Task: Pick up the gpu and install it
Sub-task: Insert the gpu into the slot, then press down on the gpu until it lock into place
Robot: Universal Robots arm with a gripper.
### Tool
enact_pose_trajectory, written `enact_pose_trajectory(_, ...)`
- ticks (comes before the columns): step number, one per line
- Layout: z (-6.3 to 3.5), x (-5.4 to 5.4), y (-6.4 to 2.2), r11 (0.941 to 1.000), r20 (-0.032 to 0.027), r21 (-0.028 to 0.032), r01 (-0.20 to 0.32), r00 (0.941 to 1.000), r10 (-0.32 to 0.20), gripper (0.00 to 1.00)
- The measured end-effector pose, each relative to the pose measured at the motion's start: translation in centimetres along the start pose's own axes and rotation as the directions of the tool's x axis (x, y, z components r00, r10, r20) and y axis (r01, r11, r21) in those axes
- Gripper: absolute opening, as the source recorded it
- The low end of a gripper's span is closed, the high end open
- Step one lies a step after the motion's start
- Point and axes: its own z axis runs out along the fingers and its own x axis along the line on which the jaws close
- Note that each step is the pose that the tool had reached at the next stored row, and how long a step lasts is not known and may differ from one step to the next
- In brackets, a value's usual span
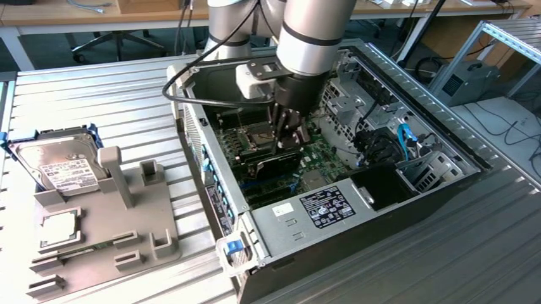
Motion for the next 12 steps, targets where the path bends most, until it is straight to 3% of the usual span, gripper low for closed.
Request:
enact_pose_trajectory(2,0.04,0.0,-1.14,0.9999,0.0001,-0.0106,0.0,1.0,0.0,0.11)
enact_pose_trajectory(4,0.04,0.0,-1.49,0.9999,0.0001,-0.0135,0.0,1.0,0.0,0.11)
enact_pose_trajectory(12,0.09,0.0,-1.57,0.9999,-0.0002,-0.0148,0.0,1.0,0.0,0.11)
